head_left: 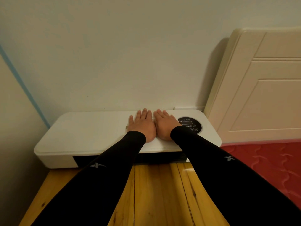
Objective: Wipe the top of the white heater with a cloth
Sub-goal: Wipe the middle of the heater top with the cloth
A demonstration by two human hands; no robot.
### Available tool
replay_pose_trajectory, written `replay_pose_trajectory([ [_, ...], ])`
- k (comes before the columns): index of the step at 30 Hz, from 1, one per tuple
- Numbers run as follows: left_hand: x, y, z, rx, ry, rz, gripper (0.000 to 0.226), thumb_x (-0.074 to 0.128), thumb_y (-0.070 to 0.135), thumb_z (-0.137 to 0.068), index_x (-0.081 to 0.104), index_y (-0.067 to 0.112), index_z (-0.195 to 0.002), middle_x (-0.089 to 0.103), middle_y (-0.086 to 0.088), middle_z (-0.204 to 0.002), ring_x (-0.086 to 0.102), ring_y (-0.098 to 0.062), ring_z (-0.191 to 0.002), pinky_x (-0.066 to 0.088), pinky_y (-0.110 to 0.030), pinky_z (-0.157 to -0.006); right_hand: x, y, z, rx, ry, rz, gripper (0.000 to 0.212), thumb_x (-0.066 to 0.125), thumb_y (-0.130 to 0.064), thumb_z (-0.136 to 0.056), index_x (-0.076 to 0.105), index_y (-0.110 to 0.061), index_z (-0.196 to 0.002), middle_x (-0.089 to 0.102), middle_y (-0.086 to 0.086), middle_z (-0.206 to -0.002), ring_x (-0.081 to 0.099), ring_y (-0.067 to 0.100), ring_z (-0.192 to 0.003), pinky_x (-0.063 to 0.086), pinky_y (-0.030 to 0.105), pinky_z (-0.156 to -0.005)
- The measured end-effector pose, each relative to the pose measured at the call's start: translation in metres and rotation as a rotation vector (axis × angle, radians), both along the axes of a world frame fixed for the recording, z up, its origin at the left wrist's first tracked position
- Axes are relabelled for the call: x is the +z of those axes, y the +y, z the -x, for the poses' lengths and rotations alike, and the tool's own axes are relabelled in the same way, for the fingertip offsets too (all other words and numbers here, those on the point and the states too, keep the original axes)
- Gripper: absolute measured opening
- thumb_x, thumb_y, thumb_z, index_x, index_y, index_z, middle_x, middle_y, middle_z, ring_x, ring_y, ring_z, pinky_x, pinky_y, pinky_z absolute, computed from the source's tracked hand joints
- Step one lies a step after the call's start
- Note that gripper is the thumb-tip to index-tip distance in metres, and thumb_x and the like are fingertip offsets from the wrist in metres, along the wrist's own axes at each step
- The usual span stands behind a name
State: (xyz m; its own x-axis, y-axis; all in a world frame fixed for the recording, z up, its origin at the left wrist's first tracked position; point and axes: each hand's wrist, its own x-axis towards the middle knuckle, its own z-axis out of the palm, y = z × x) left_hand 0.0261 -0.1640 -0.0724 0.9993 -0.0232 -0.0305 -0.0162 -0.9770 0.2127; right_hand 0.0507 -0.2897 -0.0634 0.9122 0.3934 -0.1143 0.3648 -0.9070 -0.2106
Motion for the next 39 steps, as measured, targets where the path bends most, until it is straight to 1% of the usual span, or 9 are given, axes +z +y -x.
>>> replay_pose_trajectory([
  [5, 0.001, -0.002, 0.011, -0.008, 0.030, -0.010, 0.061, 0.019, 0.028, -0.099, -0.003, 0.018, -0.155, -0.012, 0.001, -0.164, -0.011, -0.020, -0.149, -0.004, -0.050, -0.120, 0.000, -0.003, 0.013, -0.004, 0.008, -0.003, 0.061, 0.019, -0.037, -0.106, 0.006, -0.014, -0.161, -0.001, 0.006, -0.169, -0.001, 0.025, -0.156, 0.003, 0.044, -0.124],
  [15, 0.002, -0.011, 0.045, -0.025, 0.038, -0.006, 0.061, 0.021, 0.030, -0.099, -0.002, 0.019, -0.155, -0.010, 0.000, -0.164, -0.011, -0.021, -0.150, -0.004, -0.051, -0.119, 0.000, -0.016, 0.047, -0.006, 0.020, 0.024, 0.060, 0.018, -0.036, -0.107, 0.006, -0.014, -0.161, -0.001, 0.005, -0.170, -0.001, 0.025, -0.156, 0.004, 0.045, -0.124],
  [21, -0.001, -0.018, 0.063, -0.049, 0.028, -0.004, 0.063, 0.022, 0.036, -0.099, -0.004, 0.026, -0.155, -0.008, 0.001, -0.164, -0.009, -0.022, -0.150, -0.004, -0.051, -0.118, 0.001, -0.026, 0.071, 0.004, 0.003, 0.032, 0.067, 0.028, -0.041, -0.104, 0.007, -0.012, -0.161, 0.002, 0.009, -0.169, 0.001, 0.028, -0.156, 0.006, 0.048, -0.123],
  [25, -0.003, -0.023, 0.075, -0.047, 0.019, -0.007, 0.061, 0.022, 0.037, -0.099, -0.001, 0.026, -0.155, -0.008, 0.001, -0.164, -0.008, -0.022, -0.150, -0.001, -0.052, -0.119, 0.001, -0.032, 0.084, -0.001, -0.004, 0.026, 0.068, 0.029, -0.042, -0.104, 0.007, -0.012, -0.161, 0.002, 0.009, -0.169, 0.002, 0.029, -0.156, 0.007, 0.048, -0.124],
  [27, -0.003, -0.026, 0.079, -0.050, 0.010, -0.012, 0.059, 0.021, 0.037, -0.099, 0.002, 0.027, -0.155, -0.006, 0.000, -0.164, -0.007, -0.023, -0.150, 0.000, -0.052, -0.119, 0.001, -0.033, 0.088, -0.006, 0.003, 0.026, 0.067, 0.030, -0.040, -0.104, 0.007, -0.012, -0.161, 0.002, 0.008, -0.169, 0.001, 0.028, -0.156, 0.007, 0.048, -0.124],
  [31, -0.001, -0.030, 0.087, -0.048, -0.004, -0.023, 0.058, 0.020, 0.037, -0.100, 0.005, 0.026, -0.155, -0.004, -0.001, -0.164, -0.005, -0.023, -0.150, 0.000, -0.053, -0.119, 0.001, -0.036, 0.093, -0.024, 0.005, 0.026, 0.062, 0.026, -0.034, -0.106, 0.007, -0.013, -0.161, 0.002, 0.007, -0.169, 0.001, 0.028, -0.156, 0.007, 0.048, -0.124],
  [39, 0.005, -0.034, 0.088, -0.050, 0.010, -0.020, 0.057, 0.021, 0.036, -0.100, 0.008, 0.026, -0.155, -0.003, -0.001, -0.164, -0.004, -0.024, -0.150, 0.001, -0.054, -0.119, 0.000, -0.038, 0.091, -0.015, -0.003, 0.020, 0.061, 0.027, -0.032, -0.105, 0.009, -0.014, -0.161, 0.005, 0.007, -0.169, 0.004, 0.028, -0.156, 0.008, 0.047, -0.124],
])
